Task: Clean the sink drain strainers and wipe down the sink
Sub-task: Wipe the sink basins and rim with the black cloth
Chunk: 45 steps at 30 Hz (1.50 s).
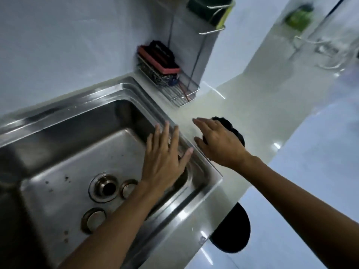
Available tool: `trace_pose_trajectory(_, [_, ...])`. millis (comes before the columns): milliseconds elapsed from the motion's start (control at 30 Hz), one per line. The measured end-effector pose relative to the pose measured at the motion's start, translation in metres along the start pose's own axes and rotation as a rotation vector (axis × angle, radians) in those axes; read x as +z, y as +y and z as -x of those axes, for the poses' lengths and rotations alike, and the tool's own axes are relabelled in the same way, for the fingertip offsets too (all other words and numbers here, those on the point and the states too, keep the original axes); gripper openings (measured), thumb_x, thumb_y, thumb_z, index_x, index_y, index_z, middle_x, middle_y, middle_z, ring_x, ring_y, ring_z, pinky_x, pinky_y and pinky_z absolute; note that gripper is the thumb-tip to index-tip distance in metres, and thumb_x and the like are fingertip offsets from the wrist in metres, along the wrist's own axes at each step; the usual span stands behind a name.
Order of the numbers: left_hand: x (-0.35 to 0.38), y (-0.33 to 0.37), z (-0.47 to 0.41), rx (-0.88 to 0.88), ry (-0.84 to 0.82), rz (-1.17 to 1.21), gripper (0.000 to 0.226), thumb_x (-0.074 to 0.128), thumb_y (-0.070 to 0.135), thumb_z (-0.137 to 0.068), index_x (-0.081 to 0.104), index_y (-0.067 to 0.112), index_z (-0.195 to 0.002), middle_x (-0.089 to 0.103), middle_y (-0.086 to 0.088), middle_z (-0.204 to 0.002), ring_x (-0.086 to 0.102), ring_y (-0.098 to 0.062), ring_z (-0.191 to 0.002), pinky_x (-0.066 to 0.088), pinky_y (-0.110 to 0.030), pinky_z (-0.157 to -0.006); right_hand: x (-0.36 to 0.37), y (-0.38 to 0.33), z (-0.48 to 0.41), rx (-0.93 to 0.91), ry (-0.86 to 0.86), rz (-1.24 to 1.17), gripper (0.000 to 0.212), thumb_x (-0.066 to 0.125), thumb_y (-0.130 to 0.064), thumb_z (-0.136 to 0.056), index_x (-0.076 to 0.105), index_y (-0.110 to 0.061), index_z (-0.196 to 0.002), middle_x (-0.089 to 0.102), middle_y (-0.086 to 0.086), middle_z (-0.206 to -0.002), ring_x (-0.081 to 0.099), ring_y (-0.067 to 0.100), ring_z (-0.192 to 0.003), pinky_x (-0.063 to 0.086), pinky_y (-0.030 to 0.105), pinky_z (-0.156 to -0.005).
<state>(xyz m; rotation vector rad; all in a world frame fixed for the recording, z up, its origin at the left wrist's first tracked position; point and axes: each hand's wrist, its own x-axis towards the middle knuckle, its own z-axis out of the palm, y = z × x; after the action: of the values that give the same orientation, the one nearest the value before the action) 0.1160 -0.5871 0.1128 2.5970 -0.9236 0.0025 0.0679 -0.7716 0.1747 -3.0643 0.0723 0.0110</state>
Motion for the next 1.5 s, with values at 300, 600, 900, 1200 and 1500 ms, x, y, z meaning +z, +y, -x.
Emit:
trace_pose_trajectory(300, [0.058,0.089,-0.066,0.053,-0.047,0.014,0.076,0.017,0.062,-0.102,0.028,0.016,-0.161,0.014,-0.016,-0.171,0.009,-0.034,-0.159,0.019,-0.054,-0.125,0.040,0.107,0.018,0.093,-0.116,-0.026,0.063,0.048,-0.048,-0.102,0.037,-0.015,-0.155,0.029,0.016,-0.163,0.025,0.035,-0.151,0.028,0.048,-0.120])
trace_pose_trajectory(600, [0.031,0.000,-0.044,-0.132,0.023,-0.068,0.079,0.011,0.068,-0.103,0.027,0.017,-0.161,0.013,-0.016,-0.171,0.008,-0.030,-0.159,0.019,-0.052,-0.126,0.040,0.034,-0.040,-0.115,0.169,-0.356,0.034,0.058,-0.017,-0.101,0.061,-0.008,-0.133,0.062,0.011,-0.135,0.064,0.028,-0.115,0.053,0.036,-0.098])
trace_pose_trajectory(900, [-0.066,-0.186,0.112,-0.528,-0.015,-0.353,0.083,0.012,0.070,-0.101,0.035,0.015,-0.158,0.020,-0.016,-0.169,0.015,-0.032,-0.158,0.018,-0.054,-0.126,0.154,-0.137,-0.146,-0.217,-0.092,-0.415,0.031,0.058,-0.012,-0.098,0.062,-0.002,-0.128,0.062,0.019,-0.128,0.062,0.038,-0.113,0.051,0.045,-0.098])
trace_pose_trajectory(1200, [-0.087,-0.266,0.223,-0.677,0.006,-0.310,0.087,0.013,0.075,-0.097,0.028,0.017,-0.161,0.004,-0.014,-0.172,0.002,-0.029,-0.160,0.012,-0.059,-0.126,0.291,-0.228,-0.148,0.139,-0.139,-0.248,0.065,0.032,-0.032,-0.108,0.012,0.004,-0.158,0.007,0.031,-0.164,0.008,0.047,-0.152,0.012,0.053,-0.124])
trace_pose_trajectory(1500, [-0.078,-0.271,0.227,-0.629,0.179,-0.289,0.078,0.020,0.068,-0.102,0.039,0.014,-0.156,0.018,-0.014,-0.170,0.013,-0.026,-0.159,0.017,-0.056,-0.124,0.291,-0.356,-0.124,-0.309,-0.317,-0.171,0.068,0.025,-0.039,-0.108,-0.002,-0.005,-0.160,-0.010,0.020,-0.167,-0.006,0.037,-0.155,0.009,0.047,-0.125])
